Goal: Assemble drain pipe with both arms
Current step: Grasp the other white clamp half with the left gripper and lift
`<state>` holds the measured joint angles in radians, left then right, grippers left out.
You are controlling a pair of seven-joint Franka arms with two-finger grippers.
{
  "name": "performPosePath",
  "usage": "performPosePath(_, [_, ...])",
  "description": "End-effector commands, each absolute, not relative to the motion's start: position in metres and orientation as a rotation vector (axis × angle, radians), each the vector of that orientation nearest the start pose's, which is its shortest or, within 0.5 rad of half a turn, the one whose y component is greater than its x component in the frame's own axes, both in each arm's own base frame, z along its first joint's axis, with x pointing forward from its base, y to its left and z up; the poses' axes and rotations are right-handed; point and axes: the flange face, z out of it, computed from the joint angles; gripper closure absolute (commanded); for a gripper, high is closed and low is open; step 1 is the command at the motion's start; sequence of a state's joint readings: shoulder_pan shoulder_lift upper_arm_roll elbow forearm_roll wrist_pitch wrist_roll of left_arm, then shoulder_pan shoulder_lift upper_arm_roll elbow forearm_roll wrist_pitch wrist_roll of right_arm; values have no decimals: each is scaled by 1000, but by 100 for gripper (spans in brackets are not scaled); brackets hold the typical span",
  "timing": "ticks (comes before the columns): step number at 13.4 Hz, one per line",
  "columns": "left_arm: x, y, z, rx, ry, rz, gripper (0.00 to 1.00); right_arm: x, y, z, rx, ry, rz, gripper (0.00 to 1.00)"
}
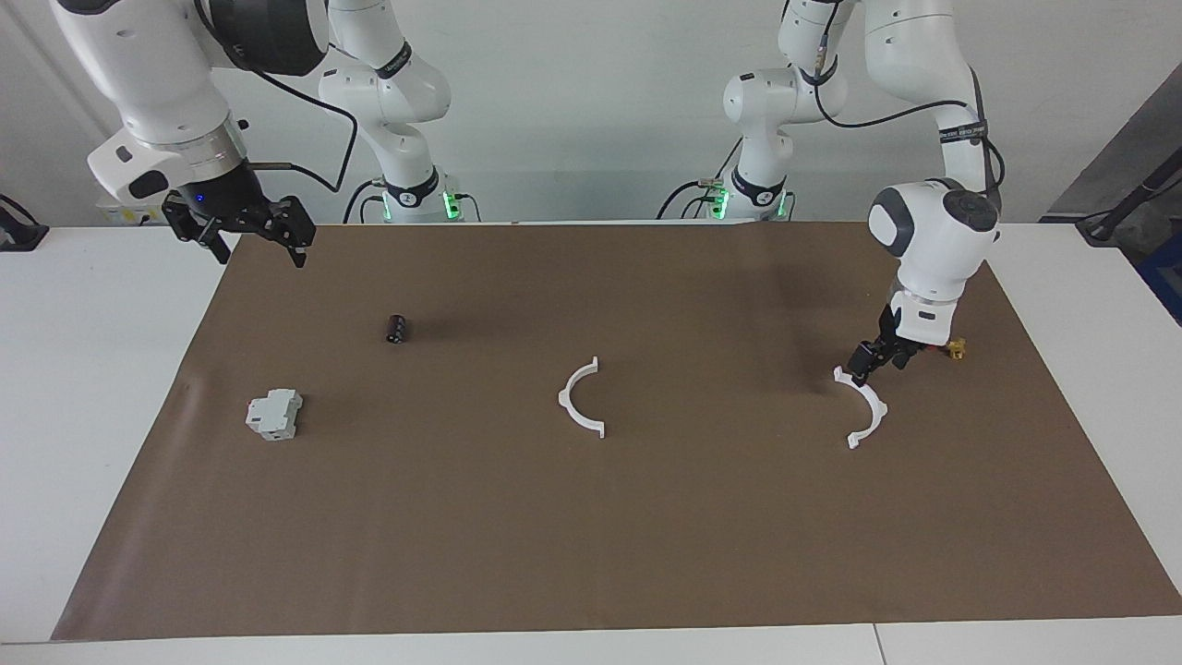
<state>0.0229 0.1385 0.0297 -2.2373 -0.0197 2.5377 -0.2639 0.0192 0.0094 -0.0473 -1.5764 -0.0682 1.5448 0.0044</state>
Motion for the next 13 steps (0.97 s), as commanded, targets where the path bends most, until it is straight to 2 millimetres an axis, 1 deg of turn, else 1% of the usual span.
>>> performPosePath(1, [558,32,315,-3104,-539,-279,0,544,-26,615,-3180,41,119,0])
performPosePath(4, [561,32,303,-3103,-537,-291,0,543,-23,615,-3176,36,135,0])
performPosePath(6, [561,30,301,-3104,-537,-289,0,542,-19,616,-3176,27,138,0])
performPosePath(7, [561,29,301,-3104,-535,-289,2,543,-16,616,-3177,34,128,0])
performPosePath(9, [561,29,301,-3104,-537,-289,12,542,-14,616,-3172,106,121,0])
performPosePath(10, [561,29,302,-3104,-537,-291,20,542,-17,616,-3170,111,119,0])
performPosePath(11, [562,27,302,-3105,-535,-291,34,542,-17,617,-3170,111,116,0])
performPosePath(12, [562,26,302,-3106,-535,-289,60,542,-18,616,-3170,111,121,0])
performPosePath(13, [561,25,301,-3107,-530,-279,92,542,-18,616,-3170,111,121,0])
